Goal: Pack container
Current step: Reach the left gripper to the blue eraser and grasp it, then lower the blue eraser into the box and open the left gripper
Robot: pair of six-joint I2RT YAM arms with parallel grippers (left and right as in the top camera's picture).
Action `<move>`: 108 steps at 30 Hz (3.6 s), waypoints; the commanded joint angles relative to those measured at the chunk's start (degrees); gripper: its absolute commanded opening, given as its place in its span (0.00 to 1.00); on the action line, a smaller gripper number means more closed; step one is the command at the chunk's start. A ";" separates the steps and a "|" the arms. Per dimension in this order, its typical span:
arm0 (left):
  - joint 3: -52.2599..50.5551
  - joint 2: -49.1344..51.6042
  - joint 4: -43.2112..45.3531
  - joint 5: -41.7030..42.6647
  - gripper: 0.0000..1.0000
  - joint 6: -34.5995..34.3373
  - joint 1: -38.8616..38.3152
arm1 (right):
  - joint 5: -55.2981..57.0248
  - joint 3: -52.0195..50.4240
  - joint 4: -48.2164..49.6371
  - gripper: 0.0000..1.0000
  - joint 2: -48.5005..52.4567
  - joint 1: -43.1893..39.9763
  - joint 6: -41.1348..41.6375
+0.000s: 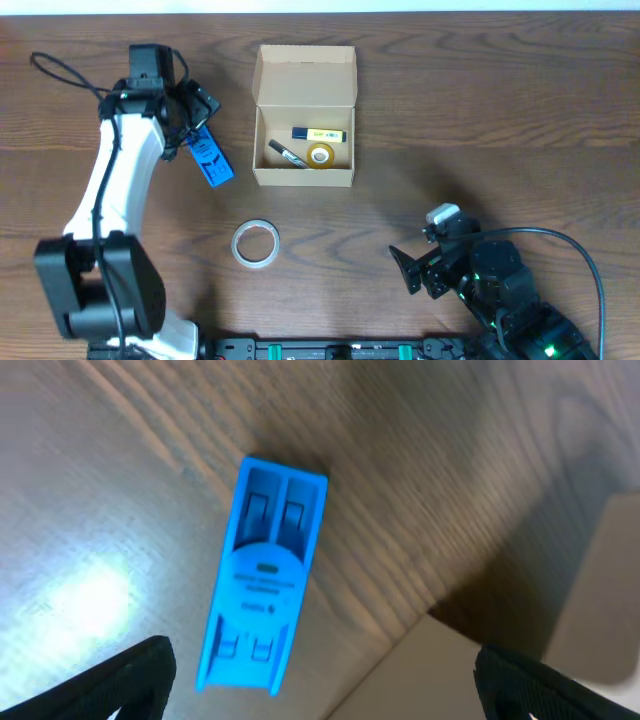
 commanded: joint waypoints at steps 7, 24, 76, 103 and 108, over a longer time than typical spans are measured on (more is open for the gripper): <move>1.73 9.16 -1.29 -0.07 0.96 5.51 0.42 | 0.20 0.07 -0.02 0.99 -0.26 -0.42 0.96; 1.73 17.70 -1.57 -0.48 0.96 9.11 0.39 | 0.20 0.07 -0.02 0.99 -0.26 -0.42 0.96; 44.89 17.64 -37.70 15.98 0.34 39.67 -13.49 | 0.20 0.07 -0.02 0.99 -0.26 -0.42 0.96; 37.57 18.21 -31.41 18.03 0.38 70.97 -21.92 | 0.20 0.07 -0.02 0.99 -0.26 -0.42 0.96; 31.82 18.47 -28.37 17.99 0.40 70.97 -22.34 | 0.20 0.07 -0.02 0.99 -0.26 -0.42 0.96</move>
